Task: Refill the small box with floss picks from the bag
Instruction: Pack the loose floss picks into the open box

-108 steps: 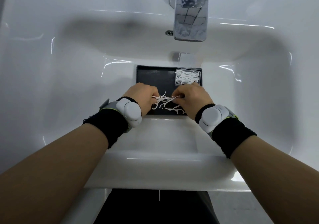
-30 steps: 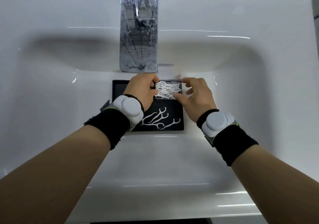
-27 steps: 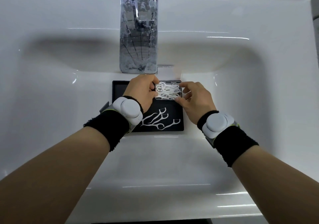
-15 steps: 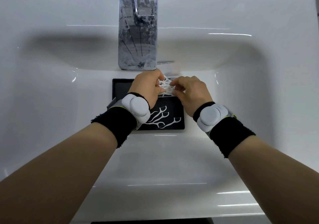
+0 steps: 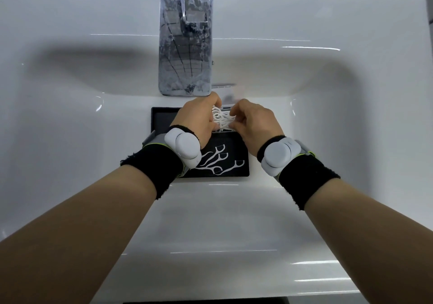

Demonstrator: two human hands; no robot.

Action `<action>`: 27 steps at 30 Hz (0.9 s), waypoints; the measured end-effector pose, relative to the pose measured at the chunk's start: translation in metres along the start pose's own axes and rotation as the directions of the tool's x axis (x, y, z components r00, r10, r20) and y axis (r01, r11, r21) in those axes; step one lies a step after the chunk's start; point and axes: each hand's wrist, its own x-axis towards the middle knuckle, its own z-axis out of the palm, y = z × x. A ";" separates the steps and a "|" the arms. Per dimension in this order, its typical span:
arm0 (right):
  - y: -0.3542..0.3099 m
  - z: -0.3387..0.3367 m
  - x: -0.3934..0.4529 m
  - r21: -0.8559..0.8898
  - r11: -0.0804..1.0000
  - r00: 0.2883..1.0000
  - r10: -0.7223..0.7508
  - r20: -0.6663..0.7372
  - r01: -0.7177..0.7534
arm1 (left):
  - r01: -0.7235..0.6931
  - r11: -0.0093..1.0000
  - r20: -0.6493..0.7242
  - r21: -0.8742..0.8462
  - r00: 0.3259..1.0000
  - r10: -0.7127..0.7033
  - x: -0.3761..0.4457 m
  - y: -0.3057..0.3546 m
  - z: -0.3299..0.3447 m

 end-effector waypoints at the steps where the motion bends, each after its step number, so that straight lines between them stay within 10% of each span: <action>1: 0.000 -0.001 0.001 -0.007 1.000 1.000 0.003 -0.016 -0.003 | -0.003 1.000 -0.004 0.010 1.000 0.003 0.000 0.000 0.000; 27: 0.015 0.001 -0.011 0.136 0.973 0.980 0.196 -0.041 -0.189 | 0.020 0.999 -0.032 0.046 0.999 -0.018 -0.002 -0.001 0.003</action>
